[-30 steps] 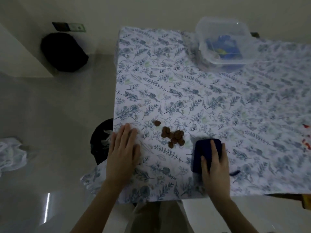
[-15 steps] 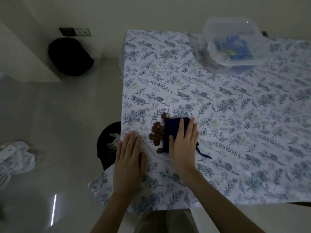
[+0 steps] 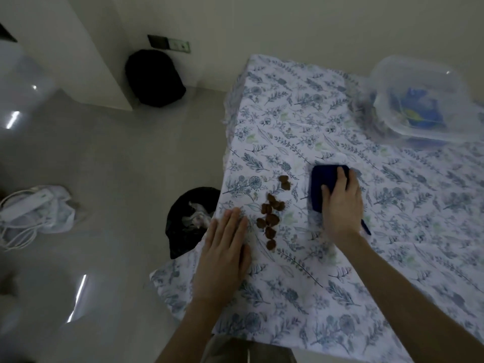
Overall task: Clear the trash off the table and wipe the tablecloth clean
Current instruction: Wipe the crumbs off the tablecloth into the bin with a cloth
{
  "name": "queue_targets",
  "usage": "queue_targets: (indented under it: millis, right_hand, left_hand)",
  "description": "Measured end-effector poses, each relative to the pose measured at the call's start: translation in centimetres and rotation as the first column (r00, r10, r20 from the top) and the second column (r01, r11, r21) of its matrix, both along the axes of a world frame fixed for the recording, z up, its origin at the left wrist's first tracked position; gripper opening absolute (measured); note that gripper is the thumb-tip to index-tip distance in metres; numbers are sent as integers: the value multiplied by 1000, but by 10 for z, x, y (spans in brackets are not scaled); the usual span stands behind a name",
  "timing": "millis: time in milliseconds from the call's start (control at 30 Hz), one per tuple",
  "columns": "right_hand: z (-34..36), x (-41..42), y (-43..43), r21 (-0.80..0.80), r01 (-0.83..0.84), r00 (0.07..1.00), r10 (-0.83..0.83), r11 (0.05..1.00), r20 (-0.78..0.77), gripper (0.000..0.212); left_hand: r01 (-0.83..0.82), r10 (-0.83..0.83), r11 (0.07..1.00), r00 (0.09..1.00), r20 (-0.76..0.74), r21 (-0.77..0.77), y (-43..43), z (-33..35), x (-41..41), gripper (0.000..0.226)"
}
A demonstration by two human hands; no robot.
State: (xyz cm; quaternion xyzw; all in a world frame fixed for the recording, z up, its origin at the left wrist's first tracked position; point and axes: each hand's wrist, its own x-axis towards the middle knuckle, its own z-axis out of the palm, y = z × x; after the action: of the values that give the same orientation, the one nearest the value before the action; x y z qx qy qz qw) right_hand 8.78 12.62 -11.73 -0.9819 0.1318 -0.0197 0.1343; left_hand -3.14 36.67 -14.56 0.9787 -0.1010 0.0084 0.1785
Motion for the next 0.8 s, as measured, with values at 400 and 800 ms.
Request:
queue_targets:
  millis: [400, 800]
  right_hand:
    - [3, 8, 31, 4, -468, 884, 467, 884, -22, 54]
    - [4, -31, -19, -122, -563, 826, 555, 817, -96, 54]
  left_hand:
    - [-22, 22, 999, 1000, -1, 27, -4, 1, -2, 52]
    - [-56, 54, 998, 997, -49, -39, 1, 1, -15, 53]
